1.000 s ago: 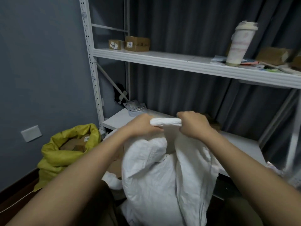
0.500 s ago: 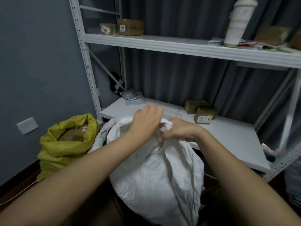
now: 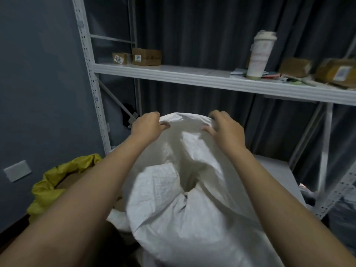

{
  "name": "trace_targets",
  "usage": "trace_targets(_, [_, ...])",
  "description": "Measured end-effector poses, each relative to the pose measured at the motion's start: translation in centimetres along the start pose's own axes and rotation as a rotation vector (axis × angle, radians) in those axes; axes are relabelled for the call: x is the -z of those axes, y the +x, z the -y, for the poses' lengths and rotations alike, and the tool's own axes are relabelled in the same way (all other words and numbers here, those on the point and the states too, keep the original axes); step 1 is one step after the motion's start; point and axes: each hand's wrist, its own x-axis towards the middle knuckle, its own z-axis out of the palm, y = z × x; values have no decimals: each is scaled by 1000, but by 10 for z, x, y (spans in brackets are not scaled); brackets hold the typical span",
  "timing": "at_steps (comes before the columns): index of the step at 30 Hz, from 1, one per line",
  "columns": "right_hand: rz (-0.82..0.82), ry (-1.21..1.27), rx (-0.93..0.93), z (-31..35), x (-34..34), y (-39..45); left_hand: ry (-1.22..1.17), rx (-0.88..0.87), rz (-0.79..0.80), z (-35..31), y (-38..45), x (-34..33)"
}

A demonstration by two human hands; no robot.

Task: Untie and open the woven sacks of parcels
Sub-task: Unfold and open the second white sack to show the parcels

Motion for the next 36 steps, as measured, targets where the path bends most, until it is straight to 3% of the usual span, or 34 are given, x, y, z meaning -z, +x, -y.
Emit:
trace_targets(3, [-122, 39, 189, -3, -3, -17, -86, -43, -3, -2, 1, 4])
trace_targets(5, [-94, 144, 131, -11, -2, -21, -34, -105, 39, 0, -2, 13])
trace_targets(8, [207, 544, -145, -16, 15, -16, 116, -185, 131, 4, -8, 25])
trace_targets(10, [459, 818, -327, -13, 27, -11, 205, -293, 95, -8, -15, 26])
trace_targets(12, [532, 966, -413, -3, 33, -7, 305, -481, 35, -31, -27, 17])
trace_targets(14, [412, 701, -300, 6, 33, -8, 222, -540, 30, -48, -34, 13])
trace_targets(16, [296, 143, -115, 12, 30, -18, -22, -418, 118, -47, -28, 14])
trace_targets(18, [169, -167, -12, 17, 22, -38, -258, -301, 190, -38, -20, 17])
trace_targets(19, [79, -133, -15, 17, 18, -43, -262, -285, 173, -37, -19, 19])
trace_targets(21, [-38, 258, -91, 13, 9, -45, -147, -318, 67, -39, -24, 17])
trace_targets(23, [115, 814, -253, 8, 12, -36, -103, -427, -25, -46, -35, 11])
trace_targets(24, [215, 960, -326, 5, 15, -33, -103, -473, -26, -48, -38, 8])
trace_targets(26, [325, 915, -307, 4, 19, -33, -191, -432, 36, -45, -36, 6])
trace_targets(28, [255, 671, -238, 2, 15, -35, -360, -251, 178, -37, -27, 10])
trace_targets(30, [201, 487, -232, 7, 14, -37, -305, -197, 217, -37, -24, 11])
trace_targets(31, [208, 504, -252, 9, 12, -37, -180, -236, 155, -41, -26, 9])
trace_targets(34, [289, 1129, -481, 14, 15, -35, -52, -404, 15, -53, -41, 0])
trace_targets(35, [277, 1185, -490, 13, 17, -35, -80, -444, 30, -54, -44, -1])
trace_targets(36, [242, 1062, -449, 13, 19, -36, -109, -462, 30, -53, -44, -4])
